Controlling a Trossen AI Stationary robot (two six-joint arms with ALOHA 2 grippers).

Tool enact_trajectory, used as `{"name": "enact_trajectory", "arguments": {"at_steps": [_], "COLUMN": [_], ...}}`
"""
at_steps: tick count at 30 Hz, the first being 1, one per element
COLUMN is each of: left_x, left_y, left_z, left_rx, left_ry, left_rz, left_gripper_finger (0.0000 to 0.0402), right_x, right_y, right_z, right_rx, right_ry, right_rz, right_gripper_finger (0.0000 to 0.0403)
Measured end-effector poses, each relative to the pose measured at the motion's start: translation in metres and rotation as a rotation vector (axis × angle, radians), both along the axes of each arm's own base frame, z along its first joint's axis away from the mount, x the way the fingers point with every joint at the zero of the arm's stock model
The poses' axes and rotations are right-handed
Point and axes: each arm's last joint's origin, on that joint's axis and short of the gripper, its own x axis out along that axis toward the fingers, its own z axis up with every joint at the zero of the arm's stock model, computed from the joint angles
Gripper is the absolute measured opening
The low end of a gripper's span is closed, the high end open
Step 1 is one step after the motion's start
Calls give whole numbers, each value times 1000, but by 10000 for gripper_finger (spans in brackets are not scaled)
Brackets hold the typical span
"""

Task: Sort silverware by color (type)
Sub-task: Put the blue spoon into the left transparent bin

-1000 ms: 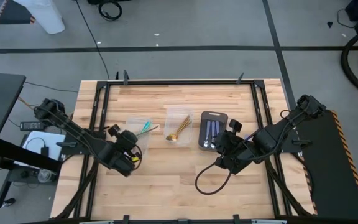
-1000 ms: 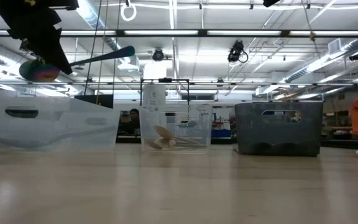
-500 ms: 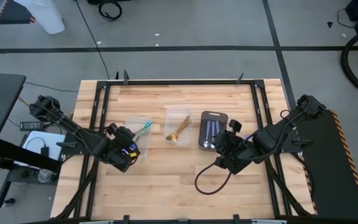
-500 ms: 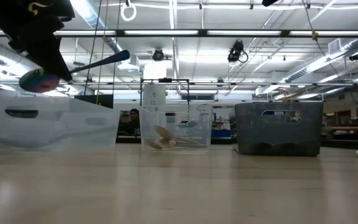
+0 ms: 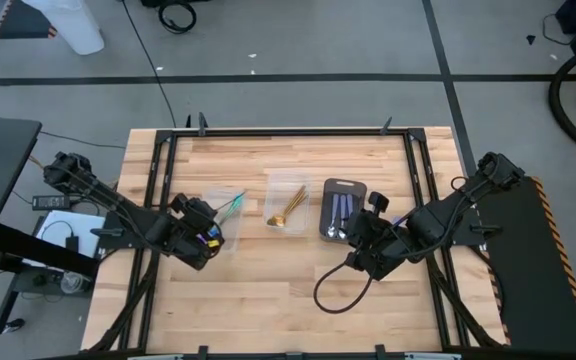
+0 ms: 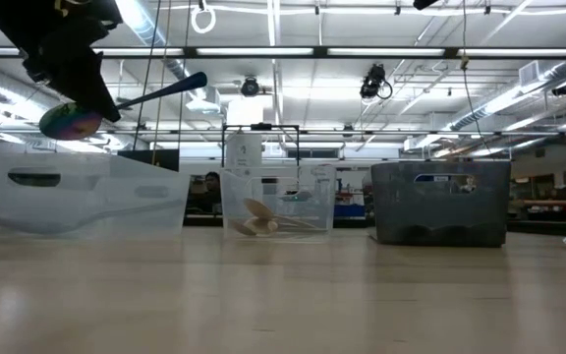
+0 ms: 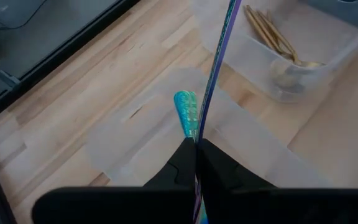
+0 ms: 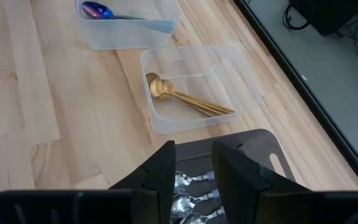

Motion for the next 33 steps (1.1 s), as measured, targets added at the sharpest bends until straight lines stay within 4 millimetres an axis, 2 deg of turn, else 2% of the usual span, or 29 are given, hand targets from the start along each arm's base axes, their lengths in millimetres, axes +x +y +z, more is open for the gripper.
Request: {"name": "enact_trajectory", "arguments": {"at_steps": [9, 18, 22, 25, 30, 33], "left_x": [8, 11, 11, 9, 0, -1], "left_y": [2, 5, 4, 0, -1, -1], "left_z": [2, 2, 1, -13, -40, -45], "left_rx": [1, -19, -40, -72, -134, -172], "left_ry": [-28, -48, -74, -114, -146, -160], "left_rz": [-19, 1, 23, 21, 47, 69], "left_gripper_finger": [13, 13, 13, 14, 14, 14], "right_x": [10, -13, -20, -21, -20, -20], "right_y": [-9, -30, -34, -33, -32, -32], "right_z": [7, 38, 44, 43, 23, 15], "right_rx": [-83, -166, -161, -166, -212, -220], "right_ry": [-15, -159, -229, -254, -230, -215], "right_rz": [75, -11, -78, -99, -118, -123], "right_gripper_finger": [115, 103, 101, 101, 101, 101]}}
